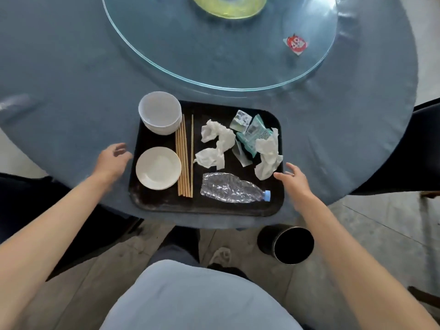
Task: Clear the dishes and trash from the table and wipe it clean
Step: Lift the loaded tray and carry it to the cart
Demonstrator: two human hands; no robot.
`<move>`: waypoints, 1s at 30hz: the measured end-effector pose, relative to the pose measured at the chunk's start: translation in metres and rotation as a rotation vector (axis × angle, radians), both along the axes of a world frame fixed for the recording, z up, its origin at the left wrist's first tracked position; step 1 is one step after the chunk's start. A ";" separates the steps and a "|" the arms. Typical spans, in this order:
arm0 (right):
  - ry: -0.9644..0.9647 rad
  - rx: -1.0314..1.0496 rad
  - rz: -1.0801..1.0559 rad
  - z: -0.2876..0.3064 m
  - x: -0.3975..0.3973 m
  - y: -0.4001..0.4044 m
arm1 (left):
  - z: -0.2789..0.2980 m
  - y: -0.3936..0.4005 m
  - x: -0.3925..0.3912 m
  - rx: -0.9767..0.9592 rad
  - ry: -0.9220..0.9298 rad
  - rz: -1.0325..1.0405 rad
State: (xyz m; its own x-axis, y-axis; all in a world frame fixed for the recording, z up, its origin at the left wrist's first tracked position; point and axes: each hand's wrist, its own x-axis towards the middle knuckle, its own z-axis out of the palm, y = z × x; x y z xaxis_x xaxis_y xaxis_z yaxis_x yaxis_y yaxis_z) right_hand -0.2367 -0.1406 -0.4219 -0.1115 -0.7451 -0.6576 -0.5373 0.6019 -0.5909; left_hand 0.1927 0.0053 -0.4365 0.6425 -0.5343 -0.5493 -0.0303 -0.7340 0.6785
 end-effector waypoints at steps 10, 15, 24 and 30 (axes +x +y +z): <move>0.118 0.003 -0.080 -0.028 0.014 -0.037 | -0.023 -0.026 0.022 0.044 0.241 -0.021; 0.052 0.016 -0.238 -0.033 0.023 -0.041 | -0.029 -0.026 0.024 -0.012 0.242 -0.019; 0.052 -0.037 -0.376 -0.037 0.035 -0.033 | -0.040 -0.029 0.031 0.015 0.101 -0.078; 0.069 -0.065 -0.375 -0.027 0.034 -0.030 | -0.035 -0.028 0.035 -0.014 0.068 -0.117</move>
State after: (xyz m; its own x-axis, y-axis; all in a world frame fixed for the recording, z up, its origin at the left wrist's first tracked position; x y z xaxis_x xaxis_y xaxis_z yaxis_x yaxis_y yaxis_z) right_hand -0.2024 -0.1709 -0.4494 -0.4261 -0.6842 -0.5918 -0.3269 0.7264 -0.6045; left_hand 0.2282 -0.0226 -0.4716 0.5368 -0.6116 -0.5811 -0.0690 -0.7183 0.6923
